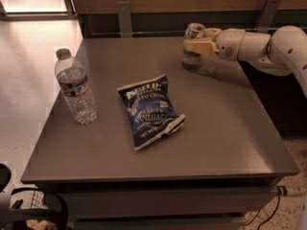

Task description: Pick 7up can

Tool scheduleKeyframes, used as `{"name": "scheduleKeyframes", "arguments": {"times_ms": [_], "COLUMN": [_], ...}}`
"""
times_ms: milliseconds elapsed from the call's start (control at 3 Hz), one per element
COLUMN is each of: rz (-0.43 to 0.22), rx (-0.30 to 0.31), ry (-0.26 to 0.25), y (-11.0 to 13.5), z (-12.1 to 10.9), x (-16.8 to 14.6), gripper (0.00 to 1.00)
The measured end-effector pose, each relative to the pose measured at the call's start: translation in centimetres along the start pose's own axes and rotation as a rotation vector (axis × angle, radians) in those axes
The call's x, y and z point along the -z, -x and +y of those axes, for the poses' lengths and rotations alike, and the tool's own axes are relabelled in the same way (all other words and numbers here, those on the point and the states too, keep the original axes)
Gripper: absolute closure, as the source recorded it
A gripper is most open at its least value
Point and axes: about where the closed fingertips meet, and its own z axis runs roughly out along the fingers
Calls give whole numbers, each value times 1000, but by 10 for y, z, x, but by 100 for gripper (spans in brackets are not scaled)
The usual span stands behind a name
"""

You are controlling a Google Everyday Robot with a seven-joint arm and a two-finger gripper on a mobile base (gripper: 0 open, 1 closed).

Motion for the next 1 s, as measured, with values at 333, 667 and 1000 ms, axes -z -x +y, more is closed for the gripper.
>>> {"name": "scheduleKeyframes", "arguments": {"times_ms": [333, 667, 1000], "rz": [-11, -8, -12], "rx": [15, 50, 90], "ry": [-1, -3, -14], "y": [13, 36, 58], "z": [5, 15, 22], "x": [4, 10, 17], "gripper": [100, 100, 100]}}
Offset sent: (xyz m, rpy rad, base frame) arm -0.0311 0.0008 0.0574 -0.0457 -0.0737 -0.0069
